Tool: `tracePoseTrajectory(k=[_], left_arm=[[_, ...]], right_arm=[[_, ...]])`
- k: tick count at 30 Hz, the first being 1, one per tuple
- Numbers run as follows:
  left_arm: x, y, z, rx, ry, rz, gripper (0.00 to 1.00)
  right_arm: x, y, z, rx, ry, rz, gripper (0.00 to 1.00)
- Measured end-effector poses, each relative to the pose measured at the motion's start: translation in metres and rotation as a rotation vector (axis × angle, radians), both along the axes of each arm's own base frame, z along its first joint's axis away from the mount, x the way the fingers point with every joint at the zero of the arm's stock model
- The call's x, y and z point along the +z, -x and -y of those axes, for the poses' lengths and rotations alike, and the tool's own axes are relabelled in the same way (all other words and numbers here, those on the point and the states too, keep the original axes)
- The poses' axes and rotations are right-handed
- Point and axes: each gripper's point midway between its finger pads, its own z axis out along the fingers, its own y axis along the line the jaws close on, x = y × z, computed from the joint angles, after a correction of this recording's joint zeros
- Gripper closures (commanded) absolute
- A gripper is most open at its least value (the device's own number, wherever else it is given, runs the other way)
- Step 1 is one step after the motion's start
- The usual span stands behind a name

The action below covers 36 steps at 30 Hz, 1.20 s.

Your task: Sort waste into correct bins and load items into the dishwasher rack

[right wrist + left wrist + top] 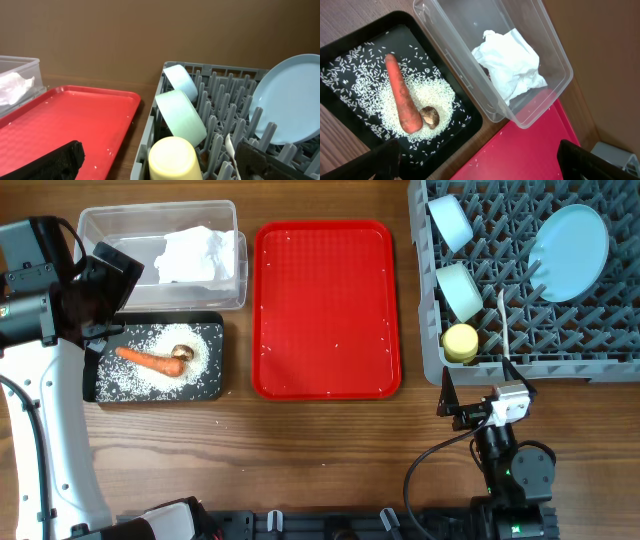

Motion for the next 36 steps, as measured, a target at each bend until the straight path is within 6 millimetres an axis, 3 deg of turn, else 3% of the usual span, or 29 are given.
tracePoseTrajectory(k=[6,9,10,12,15,17,19,22,24,25,29,33,36], left_arm=[[0.000,0.000,0.001,-0.003,-0.001,0.001,0.00],[0.010,0.001,0.018,-0.049,-0.012,0.027,0.00],[0.024,0.005,0.037,-0.103,-0.021,0.068,0.00],[0.045,0.017,0.056,-0.164,-0.049,0.128,0.00],[0.071,0.039,0.064,-0.186,-0.078,0.222,0.00],[0.056,0.051,0.063,-0.183,-0.086,0.222,0.00],[0.023,0.049,0.057,-0.160,-0.104,0.263,0.00],[-0.013,0.043,0.049,-0.144,-0.160,0.463,0.00],[-0.021,0.050,0.056,-0.215,-0.233,0.632,0.00],[-0.022,0.056,0.059,-0.246,-0.292,0.750,0.00],[-0.068,0.087,0.062,-0.276,-0.374,0.803,0.00],[-0.069,0.098,0.061,-0.282,-0.445,0.881,0.00],[-0.081,0.101,0.062,-0.289,-0.465,0.893,0.00]], right_arm=[[0.000,0.000,0.000,0.000,0.000,0.000,0.00],[0.000,0.000,0.000,0.000,0.000,0.000,0.00],[0.000,0.000,0.000,0.000,0.000,0.000,0.00],[0.000,0.000,0.000,0.000,0.000,0.000,0.00],[0.000,0.000,0.000,0.000,0.000,-0.001,0.00],[-0.001,0.000,0.000,0.000,0.000,-0.003,0.00],[-0.001,0.000,0.000,0.000,0.000,-0.005,0.00],[-0.001,0.000,0.000,0.000,0.000,-0.006,0.00],[-0.001,0.000,0.000,0.000,0.000,-0.005,0.00],[-0.002,0.000,0.000,0.000,0.000,-0.006,0.00],[-0.002,0.000,0.000,0.000,0.000,-0.006,0.00],[-0.002,0.000,0.000,0.000,0.000,-0.007,0.00],[-0.001,0.000,0.000,0.000,0.000,-0.006,0.00]])
